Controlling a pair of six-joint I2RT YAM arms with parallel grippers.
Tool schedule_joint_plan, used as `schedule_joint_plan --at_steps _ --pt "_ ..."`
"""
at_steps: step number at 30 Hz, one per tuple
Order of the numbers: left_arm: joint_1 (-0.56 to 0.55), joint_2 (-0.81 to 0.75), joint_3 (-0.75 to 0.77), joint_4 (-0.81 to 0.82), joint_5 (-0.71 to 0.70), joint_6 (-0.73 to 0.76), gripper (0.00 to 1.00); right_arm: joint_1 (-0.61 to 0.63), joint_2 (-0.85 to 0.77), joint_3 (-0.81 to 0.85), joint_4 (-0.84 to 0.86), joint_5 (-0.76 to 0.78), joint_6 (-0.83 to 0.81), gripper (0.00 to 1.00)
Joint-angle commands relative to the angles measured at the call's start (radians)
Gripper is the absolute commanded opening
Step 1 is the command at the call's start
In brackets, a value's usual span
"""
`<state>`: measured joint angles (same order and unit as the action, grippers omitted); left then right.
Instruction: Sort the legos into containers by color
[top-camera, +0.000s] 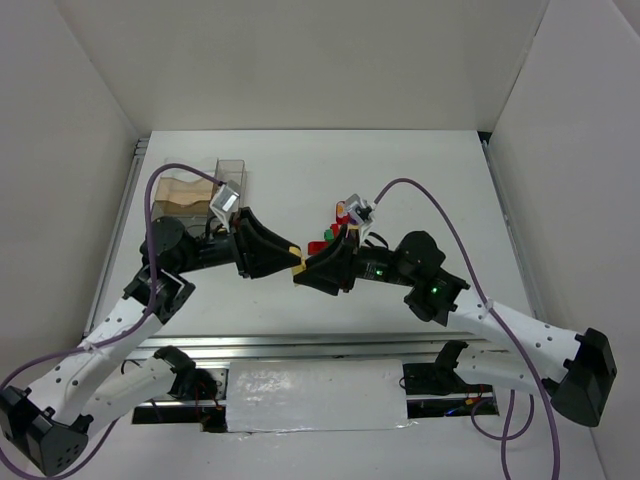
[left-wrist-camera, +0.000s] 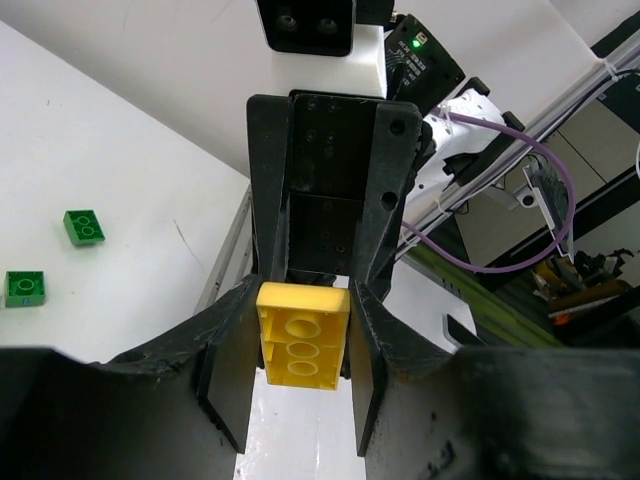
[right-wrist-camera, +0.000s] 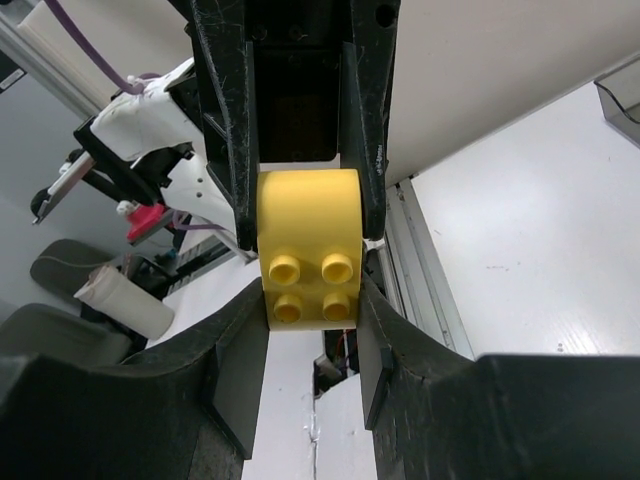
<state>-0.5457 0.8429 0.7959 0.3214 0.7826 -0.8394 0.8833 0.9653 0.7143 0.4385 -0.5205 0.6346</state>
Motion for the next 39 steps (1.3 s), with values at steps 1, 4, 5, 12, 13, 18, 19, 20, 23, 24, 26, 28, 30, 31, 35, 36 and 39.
schedule_joint_plan --at_steps 1,4,5,12,13,18,19,20,23,24,26,28,30,31,35,36,39 --pt "-0.011 0.004 0.041 -0.009 0.052 0.031 0.01 -0.001 0.019 0.056 0.029 0.033 -0.019 0.03" --pt "-0.01 -0.005 0.136 -0.256 -0.173 0.171 0.0 -0.013 -0.006 0.024 -0.016 0.112 -0.033 0.99" --pt "-0.01 0.002 0.217 -0.479 -0.423 0.199 0.0 -0.036 -0.032 0.011 -0.074 0.202 -0.035 1.0" --pt "0.272 0.269 0.454 -1.053 -1.219 0.033 0.0 -0.153 -0.157 -0.096 -0.29 0.442 -0.009 1.0" --pt "0.343 0.284 0.419 -1.026 -1.179 0.023 0.0 -0.164 -0.165 -0.095 -0.308 0.451 -0.007 1.0" --pt "0.665 0.461 0.391 -0.911 -1.08 -0.084 0.0 -0.164 -0.189 -0.079 -0.373 0.449 -0.019 1.0" --pt "0.69 0.487 0.393 -0.879 -1.051 -0.084 0.0 -0.162 -0.189 -0.081 -0.374 0.439 -0.027 1.0" --pt "0.735 0.537 0.396 -0.84 -1.018 -0.086 0.0 -0.164 -0.189 -0.088 -0.373 0.432 -0.029 1.0" --pt "0.786 0.619 0.427 -0.756 -0.936 -0.086 0.0 -0.165 -0.185 -0.107 -0.356 0.399 -0.036 1.0" --pt "0.796 0.668 0.446 -0.743 -0.912 -0.084 0.0 -0.167 -0.181 -0.111 -0.353 0.39 -0.038 1.0" --pt "0.813 0.723 0.454 -0.731 -0.907 -0.09 0.0 -0.168 -0.172 -0.121 -0.342 0.363 -0.045 1.0" --pt "0.834 0.749 0.434 -0.677 -0.864 -0.098 0.04 -0.17 -0.165 -0.125 -0.328 0.343 -0.052 1.0" --pt "0.848 0.777 0.404 -0.632 -0.829 -0.119 0.1 -0.17 -0.157 -0.128 -0.319 0.333 -0.053 1.0" --pt "0.852 0.783 0.398 -0.589 -0.806 -0.127 0.17 -0.172 -0.148 -0.125 -0.32 0.33 -0.053 1.0" --pt "0.851 0.85 0.427 -0.552 -0.79 -0.139 0.23 -0.17 -0.128 -0.115 -0.319 0.315 -0.059 1.0" --pt "0.852 0.861 0.443 -0.555 -0.792 -0.142 0.23 -0.17 -0.125 -0.113 -0.319 0.313 -0.061 1.0" --pt "0.851 0.877 0.451 -0.544 -0.775 -0.144 0.31 -0.17 -0.109 -0.113 -0.314 0.31 -0.062 1.0"
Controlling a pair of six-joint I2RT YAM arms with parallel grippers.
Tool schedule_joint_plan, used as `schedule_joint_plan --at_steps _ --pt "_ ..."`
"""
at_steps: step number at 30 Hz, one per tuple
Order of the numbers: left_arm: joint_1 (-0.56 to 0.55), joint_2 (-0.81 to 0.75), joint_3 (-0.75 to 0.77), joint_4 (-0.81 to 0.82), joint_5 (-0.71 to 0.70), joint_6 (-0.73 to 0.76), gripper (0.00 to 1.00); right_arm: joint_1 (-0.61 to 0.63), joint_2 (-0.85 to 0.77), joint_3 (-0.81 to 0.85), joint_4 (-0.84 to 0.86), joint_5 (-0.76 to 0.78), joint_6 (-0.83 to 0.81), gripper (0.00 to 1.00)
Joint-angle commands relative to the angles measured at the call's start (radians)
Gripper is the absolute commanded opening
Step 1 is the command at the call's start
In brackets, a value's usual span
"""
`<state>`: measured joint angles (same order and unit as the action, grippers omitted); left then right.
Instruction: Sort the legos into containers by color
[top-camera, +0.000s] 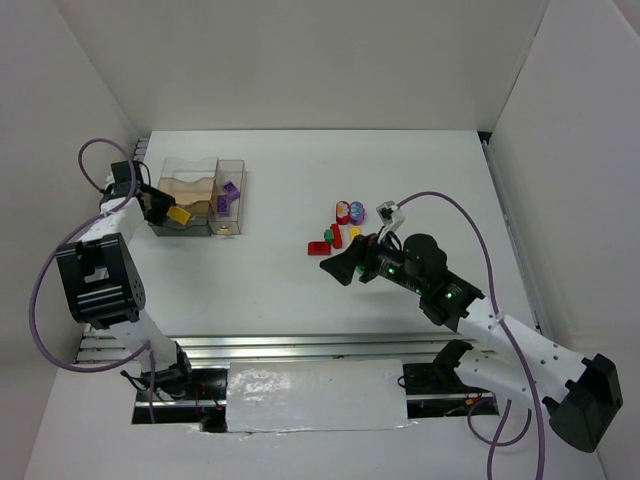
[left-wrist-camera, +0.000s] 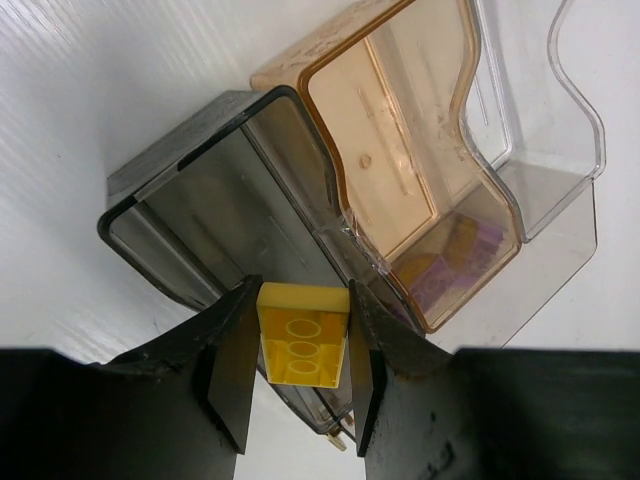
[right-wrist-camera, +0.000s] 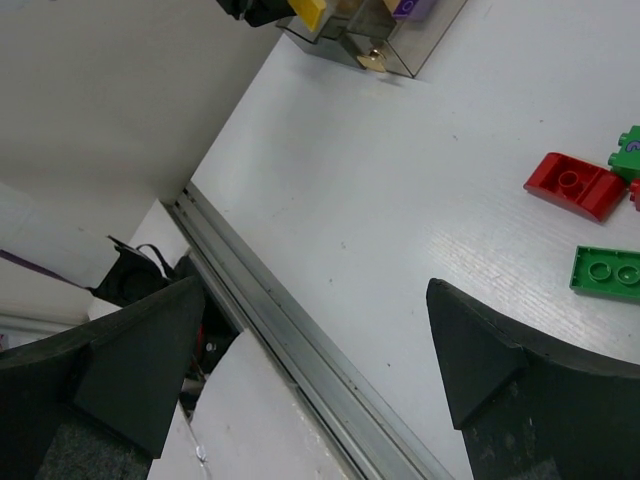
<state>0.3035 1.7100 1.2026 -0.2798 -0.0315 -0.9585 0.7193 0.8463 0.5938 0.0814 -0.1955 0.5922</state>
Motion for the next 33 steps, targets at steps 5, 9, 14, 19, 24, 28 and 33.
schedule_joint_plan --at_steps 5,9,14,19,24,28,33 --pt "0.005 -0.003 -0.009 0.093 0.036 -0.049 0.66 -0.006 0.039 0.012 0.054 -0.027 -0.022 1.0" --pt "0.009 -0.007 -0.012 0.09 0.036 -0.059 0.93 -0.006 0.063 0.024 0.04 -0.032 -0.028 1.0" --pt "0.016 -0.127 -0.017 0.099 0.093 -0.037 1.0 -0.009 0.198 0.159 -0.189 0.108 -0.049 1.0" --pt "-0.107 -0.383 0.07 -0.071 0.088 0.167 1.0 -0.067 0.463 0.42 -0.452 0.327 -0.083 1.0" --pt "-0.253 -0.709 -0.064 -0.134 0.178 0.338 0.99 -0.164 0.697 0.576 -0.551 0.351 -0.15 0.99" --pt "-0.265 -0.863 -0.095 -0.261 0.251 0.478 1.0 -0.23 0.86 0.672 -0.595 0.324 -0.221 0.97" --pt "-0.28 -0.955 -0.168 -0.306 0.202 0.566 0.99 -0.3 1.002 0.762 -0.615 0.271 -0.242 0.92"
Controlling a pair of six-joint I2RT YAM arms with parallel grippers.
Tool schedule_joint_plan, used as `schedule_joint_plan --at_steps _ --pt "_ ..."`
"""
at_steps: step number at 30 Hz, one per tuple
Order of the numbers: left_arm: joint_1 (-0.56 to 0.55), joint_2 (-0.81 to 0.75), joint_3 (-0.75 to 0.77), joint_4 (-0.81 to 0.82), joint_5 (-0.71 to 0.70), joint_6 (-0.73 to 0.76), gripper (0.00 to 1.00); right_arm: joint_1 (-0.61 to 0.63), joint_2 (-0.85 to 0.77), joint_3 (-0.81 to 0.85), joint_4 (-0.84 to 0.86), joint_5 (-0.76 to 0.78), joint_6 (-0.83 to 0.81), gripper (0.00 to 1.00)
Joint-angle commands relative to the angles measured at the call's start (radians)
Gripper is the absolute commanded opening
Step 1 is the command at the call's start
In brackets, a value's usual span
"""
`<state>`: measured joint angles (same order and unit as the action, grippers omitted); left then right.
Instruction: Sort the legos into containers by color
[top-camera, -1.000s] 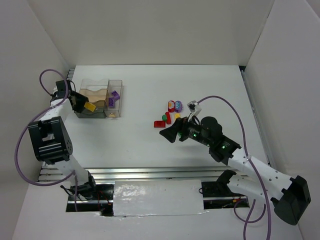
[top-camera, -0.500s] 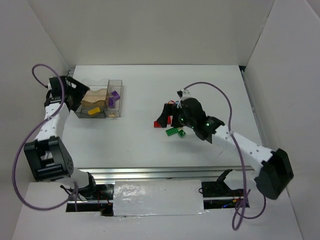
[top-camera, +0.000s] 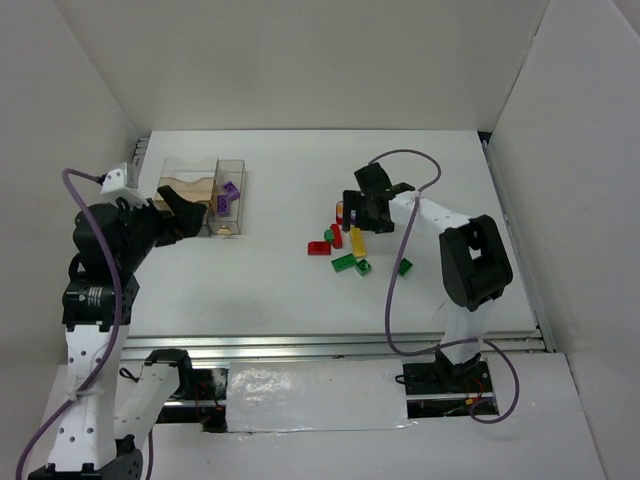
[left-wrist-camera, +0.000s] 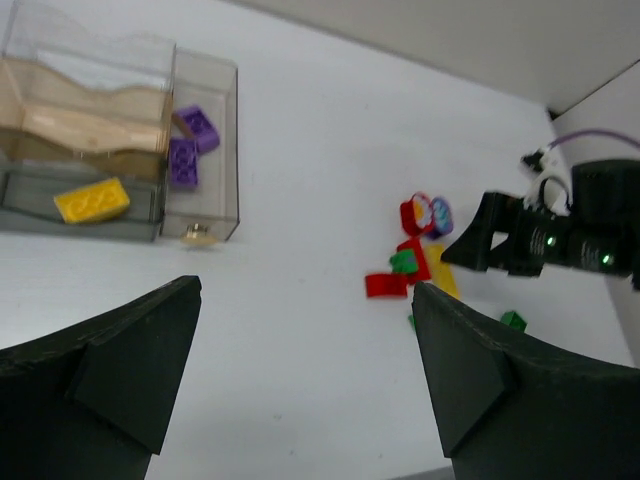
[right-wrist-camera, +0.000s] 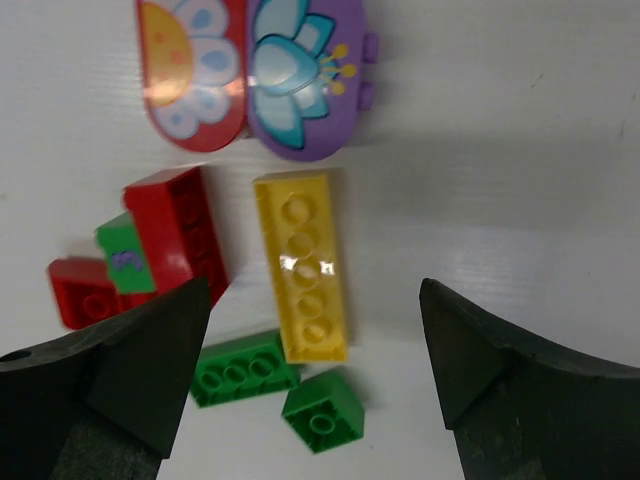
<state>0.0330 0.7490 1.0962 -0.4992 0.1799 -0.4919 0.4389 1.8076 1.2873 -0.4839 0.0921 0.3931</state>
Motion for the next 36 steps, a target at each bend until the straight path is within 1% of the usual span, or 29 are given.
schedule_joint_plan --at_steps 1,4,8,9,10,11,14,19,21,23,24,25,26,27,28,29,30,31,33,34,35,36 --pt "-0.019 0.0 -0.079 -0.069 0.003 0.101 1.0 -0.022 0.077 0.079 -0.061 -0.02 -0.049 0.92" --pt "-0.021 0.003 -0.124 -0.052 0.036 0.099 0.99 -0.022 0.114 0.107 -0.068 -0.051 -0.057 0.88" --pt "-0.021 0.024 -0.165 -0.042 0.012 0.108 0.99 -0.022 0.128 0.099 -0.068 -0.057 -0.046 0.84" --pt "-0.021 0.024 -0.173 -0.039 0.012 0.111 0.99 -0.02 0.131 0.098 -0.071 -0.054 -0.042 0.81" --pt "-0.019 0.021 -0.18 -0.035 0.012 0.11 1.0 -0.019 0.139 0.092 -0.073 -0.048 -0.039 0.8" --pt "-0.019 0.015 -0.193 -0.026 0.013 0.11 1.0 -0.017 0.142 0.09 -0.076 -0.032 -0.037 0.76" --pt "-0.021 0.01 -0.199 -0.029 0.015 0.115 0.99 -0.008 0.17 0.093 -0.096 -0.002 -0.034 0.7" --pt "-0.019 0.018 -0.202 -0.028 0.012 0.121 1.0 0.014 0.213 0.115 -0.117 0.053 -0.031 0.65" --pt "-0.021 0.023 -0.2 -0.03 0.013 0.121 0.99 0.015 0.213 0.118 -0.119 0.064 -0.028 0.6" --pt "-0.021 0.024 -0.205 -0.027 0.016 0.119 1.0 0.015 0.202 0.115 -0.117 0.098 -0.016 0.49" --pt "-0.019 0.026 -0.206 -0.027 0.016 0.119 1.0 0.017 0.187 0.112 -0.116 0.115 -0.013 0.47" --pt "-0.019 0.026 -0.205 -0.025 0.016 0.118 0.99 0.015 0.174 0.103 -0.113 0.139 -0.01 0.38" --pt "-0.019 0.027 -0.208 -0.025 0.016 0.116 1.0 0.015 0.152 0.101 -0.11 0.152 -0.005 0.33" --pt "-0.019 0.029 -0.206 -0.024 0.02 0.116 0.99 0.015 0.139 0.095 -0.108 0.162 -0.005 0.25" --pt "-0.019 0.033 -0.208 -0.021 0.03 0.116 1.0 0.015 0.128 0.093 -0.105 0.173 -0.002 0.09" --pt "-0.021 0.035 -0.208 -0.019 0.035 0.115 1.0 0.014 0.104 0.09 -0.105 0.196 0.004 0.0" --pt "-0.021 0.038 -0.208 -0.016 0.044 0.115 1.0 0.014 0.09 0.087 -0.105 0.199 0.004 0.0" --pt "-0.019 0.042 -0.21 -0.015 0.078 0.113 0.99 0.012 0.073 0.083 -0.105 0.202 0.009 0.0" --pt "-0.021 0.044 -0.214 0.014 0.154 0.113 1.0 0.014 -0.009 0.049 -0.082 0.186 0.024 0.0" --pt "-0.021 0.046 -0.223 0.034 0.291 0.112 0.99 0.014 -0.052 0.031 -0.065 0.166 0.029 0.0" --pt "-0.021 0.049 -0.229 0.092 0.376 0.105 1.0 0.012 -0.151 0.009 -0.046 0.14 0.039 0.0" --pt "-0.021 0.056 -0.257 0.134 0.464 0.064 0.99 0.012 -0.206 -0.049 0.02 0.048 0.043 0.0"
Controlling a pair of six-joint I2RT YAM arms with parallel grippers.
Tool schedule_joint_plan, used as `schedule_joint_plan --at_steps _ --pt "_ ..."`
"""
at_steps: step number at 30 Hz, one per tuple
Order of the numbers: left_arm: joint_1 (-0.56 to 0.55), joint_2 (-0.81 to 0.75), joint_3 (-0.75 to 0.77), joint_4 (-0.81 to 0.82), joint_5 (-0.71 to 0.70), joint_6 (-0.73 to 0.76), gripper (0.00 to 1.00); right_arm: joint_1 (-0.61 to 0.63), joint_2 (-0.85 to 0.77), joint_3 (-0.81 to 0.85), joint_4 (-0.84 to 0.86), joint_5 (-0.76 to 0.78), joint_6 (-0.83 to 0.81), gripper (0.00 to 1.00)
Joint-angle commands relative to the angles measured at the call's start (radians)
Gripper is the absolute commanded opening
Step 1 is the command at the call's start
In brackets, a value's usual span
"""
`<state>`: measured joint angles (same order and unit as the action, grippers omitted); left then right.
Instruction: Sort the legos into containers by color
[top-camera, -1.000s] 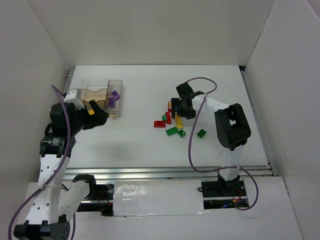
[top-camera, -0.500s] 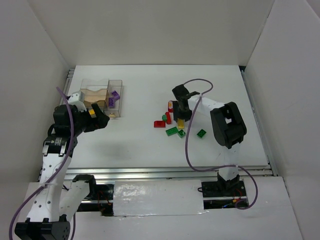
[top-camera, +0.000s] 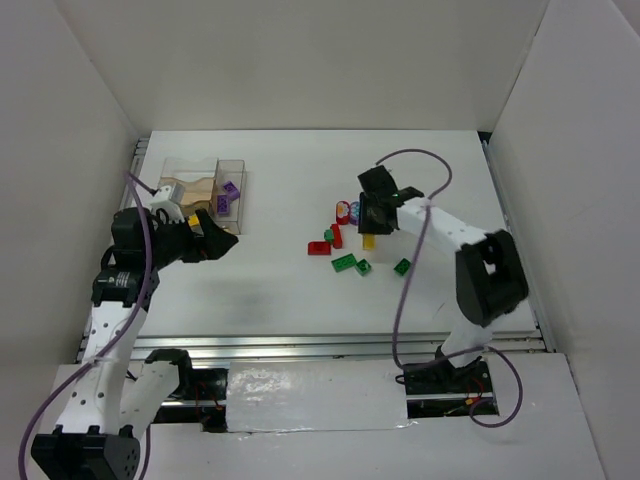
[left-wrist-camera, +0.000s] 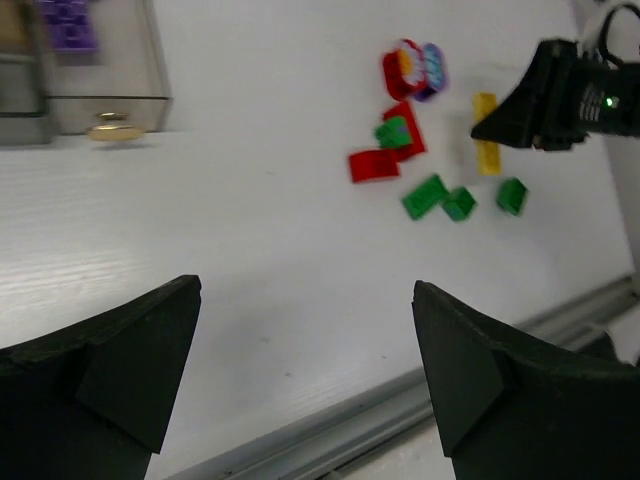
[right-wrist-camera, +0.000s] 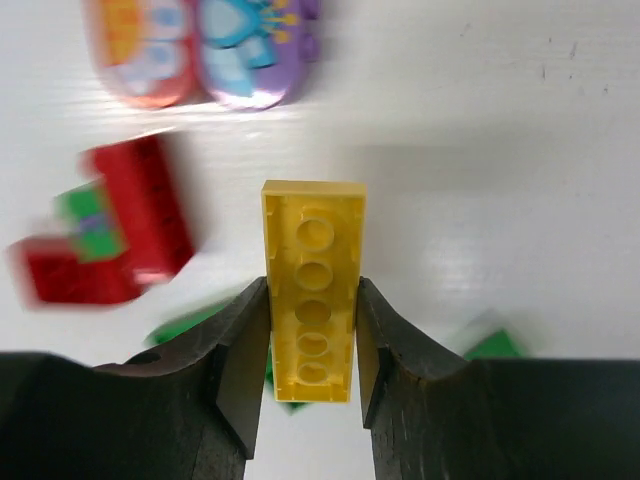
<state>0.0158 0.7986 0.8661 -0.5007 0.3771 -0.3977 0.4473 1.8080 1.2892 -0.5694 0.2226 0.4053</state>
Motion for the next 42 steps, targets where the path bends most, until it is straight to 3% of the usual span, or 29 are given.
schedule_joint_plan --at_steps 1,4,5,9,11,14,18,29,33,34,36,37,39,40,41,42 --pt "-0.005 0.01 -0.047 0.268 0.434 -0.068 1.0 0.004 -0.328 -0.083 0.147 -0.141 0.049 0.0" --pt "-0.08 0.016 -0.16 0.595 0.623 -0.32 1.0 0.005 -0.566 -0.236 0.372 -0.45 0.125 0.0" --pt "-0.159 0.024 -0.177 0.77 0.623 -0.404 1.0 0.01 -0.619 -0.319 0.531 -0.618 0.154 0.0" --pt "-0.408 0.082 -0.129 0.91 0.551 -0.394 0.99 0.05 -0.778 -0.435 0.839 -0.822 0.302 0.0" --pt "-0.527 0.118 -0.073 0.901 0.502 -0.336 0.99 0.065 -0.837 -0.456 0.926 -0.867 0.345 0.0" --pt "-0.618 0.143 -0.026 0.886 0.424 -0.282 1.0 0.099 -0.897 -0.482 1.015 -0.901 0.388 0.0" --pt "-0.655 0.174 -0.003 0.978 0.416 -0.314 1.0 0.165 -0.934 -0.502 1.045 -0.901 0.391 0.0" --pt "-0.708 0.238 0.042 0.972 0.387 -0.306 0.98 0.26 -0.937 -0.557 1.194 -0.873 0.406 0.0" --pt "-0.729 0.244 0.047 1.01 0.424 -0.314 0.66 0.274 -0.911 -0.551 1.204 -0.838 0.388 0.0" --pt "-0.734 0.244 0.047 1.015 0.431 -0.317 0.42 0.274 -0.906 -0.547 1.201 -0.832 0.388 0.0" --pt "-0.735 0.238 0.045 1.018 0.436 -0.314 0.2 0.275 -0.891 -0.542 1.203 -0.827 0.376 0.0" --pt "-0.735 0.225 0.047 0.998 0.398 -0.291 0.07 0.274 -0.892 -0.542 1.195 -0.821 0.369 0.06" --pt "-0.734 0.202 0.082 0.813 0.295 -0.238 0.0 0.269 -0.92 -0.559 1.171 -0.763 0.342 0.73" --pt "-0.729 0.177 0.118 0.727 0.216 -0.175 0.0 0.26 -0.94 -0.564 1.095 -0.712 0.333 0.99" --pt "-0.722 0.168 0.135 0.637 0.005 -0.155 0.0 0.251 -0.985 -0.567 1.038 -0.653 0.314 1.0" --pt "-0.677 0.162 0.148 0.491 -0.095 -0.153 0.0 0.213 -1.012 -0.573 0.92 -0.52 0.31 1.0"
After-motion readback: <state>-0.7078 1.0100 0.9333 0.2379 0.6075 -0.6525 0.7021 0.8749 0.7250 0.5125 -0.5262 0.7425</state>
